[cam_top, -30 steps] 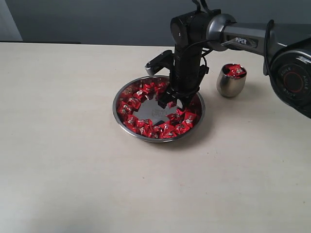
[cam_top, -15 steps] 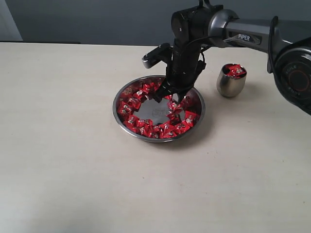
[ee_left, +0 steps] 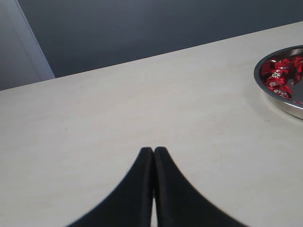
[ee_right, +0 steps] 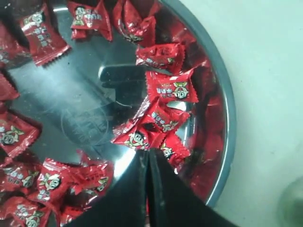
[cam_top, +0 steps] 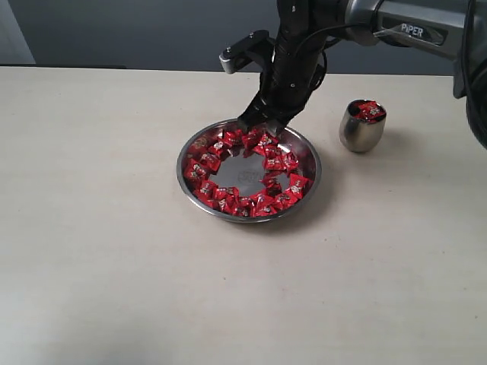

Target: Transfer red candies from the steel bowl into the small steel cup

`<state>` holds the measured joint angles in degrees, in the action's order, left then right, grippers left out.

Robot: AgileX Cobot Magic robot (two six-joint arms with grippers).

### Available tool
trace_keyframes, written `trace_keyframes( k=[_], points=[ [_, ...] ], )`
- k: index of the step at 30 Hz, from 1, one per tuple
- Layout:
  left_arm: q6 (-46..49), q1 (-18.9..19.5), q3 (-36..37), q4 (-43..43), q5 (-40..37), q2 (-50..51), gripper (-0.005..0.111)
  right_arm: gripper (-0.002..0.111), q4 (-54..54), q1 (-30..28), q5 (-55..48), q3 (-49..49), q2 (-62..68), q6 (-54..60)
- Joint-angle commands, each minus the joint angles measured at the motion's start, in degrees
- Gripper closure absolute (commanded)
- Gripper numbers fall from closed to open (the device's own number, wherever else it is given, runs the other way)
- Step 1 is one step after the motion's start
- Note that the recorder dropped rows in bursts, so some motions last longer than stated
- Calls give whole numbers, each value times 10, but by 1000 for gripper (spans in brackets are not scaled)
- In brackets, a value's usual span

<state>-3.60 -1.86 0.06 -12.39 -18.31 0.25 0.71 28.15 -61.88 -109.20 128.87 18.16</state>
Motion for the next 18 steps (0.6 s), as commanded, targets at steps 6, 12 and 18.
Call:
trace_keyframes(
  k=[6,12,18],
  points=[
    [-3,0,-1,-2,4,-2,106,63,57,-3,-13,1,37,77],
    [-3,0,-1,-2,4,-2,106,67,29,-3,-6,1,63,74],
    [-3,0,-1,-2,4,-2,106,68,-2,-3,8,1,69,54]
  ],
)
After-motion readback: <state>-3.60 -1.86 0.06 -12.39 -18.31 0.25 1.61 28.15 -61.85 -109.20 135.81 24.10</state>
